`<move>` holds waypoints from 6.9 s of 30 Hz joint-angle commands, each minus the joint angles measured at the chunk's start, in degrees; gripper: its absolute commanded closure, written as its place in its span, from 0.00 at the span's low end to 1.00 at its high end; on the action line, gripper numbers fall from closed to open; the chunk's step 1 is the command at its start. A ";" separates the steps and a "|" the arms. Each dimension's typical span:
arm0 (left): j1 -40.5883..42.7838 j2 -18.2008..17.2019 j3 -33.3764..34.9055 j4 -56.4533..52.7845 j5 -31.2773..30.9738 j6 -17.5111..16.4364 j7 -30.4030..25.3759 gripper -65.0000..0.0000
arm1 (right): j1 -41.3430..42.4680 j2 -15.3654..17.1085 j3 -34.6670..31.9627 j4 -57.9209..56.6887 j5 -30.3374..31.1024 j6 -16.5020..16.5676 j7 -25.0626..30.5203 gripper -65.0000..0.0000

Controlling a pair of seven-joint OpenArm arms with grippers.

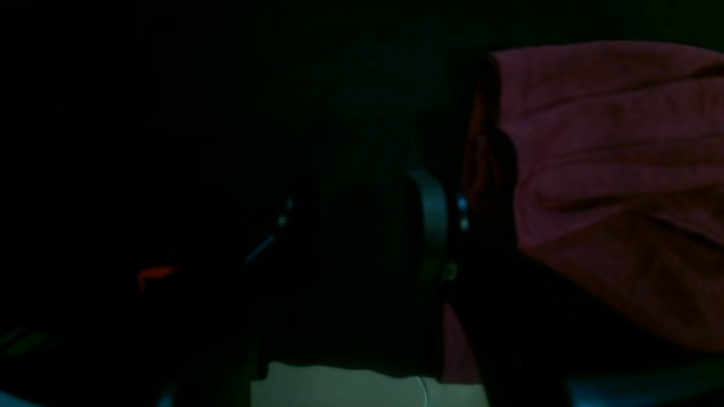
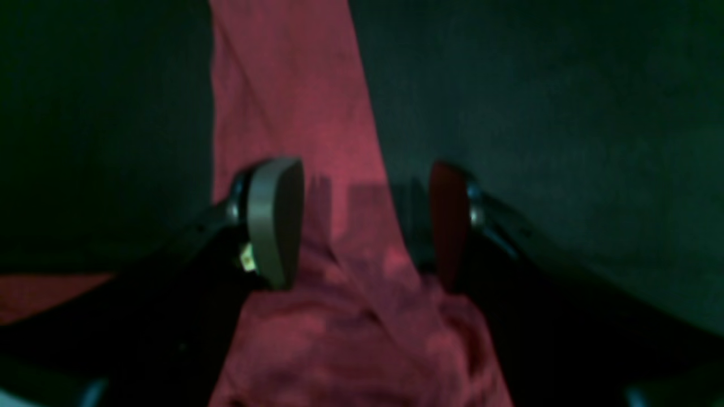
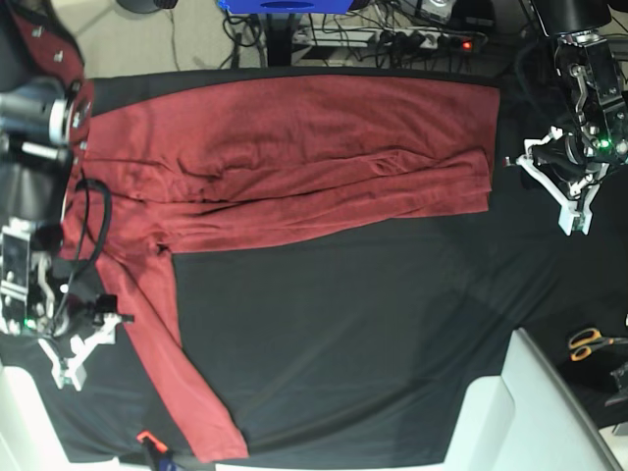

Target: Fold the T-shirt properly

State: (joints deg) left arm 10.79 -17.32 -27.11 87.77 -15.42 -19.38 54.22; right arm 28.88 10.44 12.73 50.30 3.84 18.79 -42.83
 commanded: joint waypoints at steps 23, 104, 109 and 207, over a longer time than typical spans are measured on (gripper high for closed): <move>0.25 -1.10 -0.89 1.42 -0.45 0.17 -0.72 0.65 | 9.67 3.15 0.15 -35.84 -0.45 -2.04 27.22 0.49; -0.46 -1.10 -0.27 1.07 -0.45 0.17 -0.72 0.65 | -38.16 -16.72 -8.64 52.16 6.67 -2.13 -20.42 1.00; -0.46 -1.18 -0.27 0.98 -0.45 0.17 -0.72 0.65 | -39.74 -16.72 -8.38 52.07 6.76 -2.13 -20.42 1.00; 8.33 -0.66 -12.93 0.45 -0.10 -20.58 -11.97 0.66 | -19.61 -15.14 -2.84 33.52 6.76 -1.95 -8.91 1.00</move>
State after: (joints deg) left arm 19.22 -16.86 -39.70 87.57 -15.00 -39.68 43.16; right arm 7.70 -4.80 9.96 82.65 10.22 16.75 -52.93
